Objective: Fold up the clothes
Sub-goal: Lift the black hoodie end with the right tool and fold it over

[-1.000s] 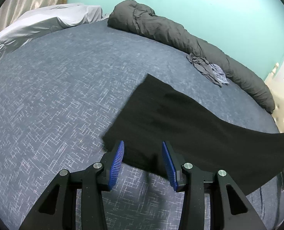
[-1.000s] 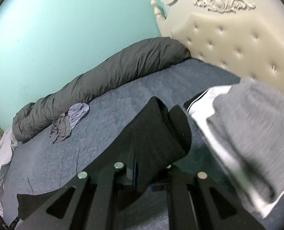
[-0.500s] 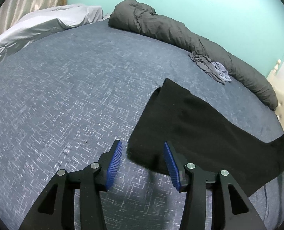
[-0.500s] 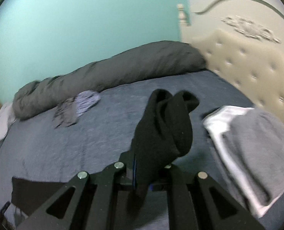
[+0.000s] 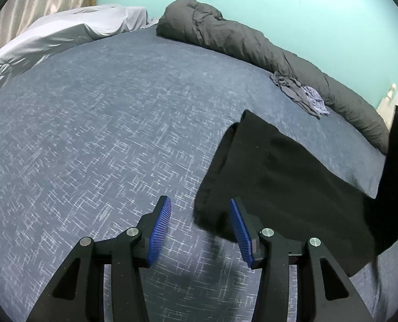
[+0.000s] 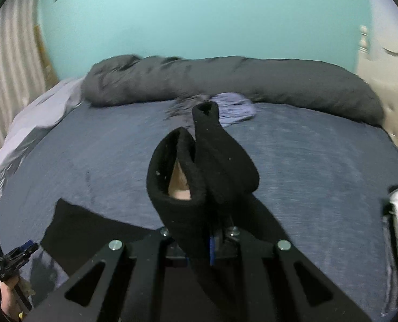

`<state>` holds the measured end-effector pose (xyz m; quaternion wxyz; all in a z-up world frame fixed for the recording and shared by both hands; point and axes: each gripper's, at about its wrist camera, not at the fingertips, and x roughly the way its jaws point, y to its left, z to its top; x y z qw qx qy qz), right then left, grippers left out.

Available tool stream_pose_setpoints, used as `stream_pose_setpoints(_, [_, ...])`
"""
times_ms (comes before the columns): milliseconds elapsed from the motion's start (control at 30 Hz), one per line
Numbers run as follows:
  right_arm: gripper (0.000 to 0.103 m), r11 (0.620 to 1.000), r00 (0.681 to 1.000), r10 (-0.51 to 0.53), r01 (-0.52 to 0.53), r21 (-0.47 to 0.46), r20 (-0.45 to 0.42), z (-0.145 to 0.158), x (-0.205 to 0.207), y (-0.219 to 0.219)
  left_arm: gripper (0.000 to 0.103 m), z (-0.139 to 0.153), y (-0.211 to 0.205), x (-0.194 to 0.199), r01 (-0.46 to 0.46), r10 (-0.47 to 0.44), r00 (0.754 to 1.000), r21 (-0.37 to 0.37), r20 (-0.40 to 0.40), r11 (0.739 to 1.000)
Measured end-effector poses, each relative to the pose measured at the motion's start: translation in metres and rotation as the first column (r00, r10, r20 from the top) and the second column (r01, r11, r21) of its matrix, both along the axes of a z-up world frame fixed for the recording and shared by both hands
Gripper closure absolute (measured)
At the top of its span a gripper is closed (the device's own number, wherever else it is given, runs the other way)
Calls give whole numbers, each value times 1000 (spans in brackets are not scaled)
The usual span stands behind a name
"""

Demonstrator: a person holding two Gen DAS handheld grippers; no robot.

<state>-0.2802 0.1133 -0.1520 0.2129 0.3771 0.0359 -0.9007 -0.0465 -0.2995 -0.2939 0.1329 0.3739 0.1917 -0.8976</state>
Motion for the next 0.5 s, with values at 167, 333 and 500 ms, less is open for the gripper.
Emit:
stream_pose_setpoints(167, [95, 994, 994, 113, -113, 3, 11, -11, 14, -77, 53, -3, -13, 4, -16, 16, 1000, 19, -4, 1000])
stream_pose_setpoints(333, [95, 976, 976, 216, -217, 17, 23, -20, 32, -150, 53, -3, -23, 8, -32, 33, 999, 35, -12, 999])
stream_pose_setpoints(500, [95, 961, 961, 270, -273, 42, 60, -43, 50, -198, 53, -3, -30, 10, -43, 44, 999, 45, -18, 998])
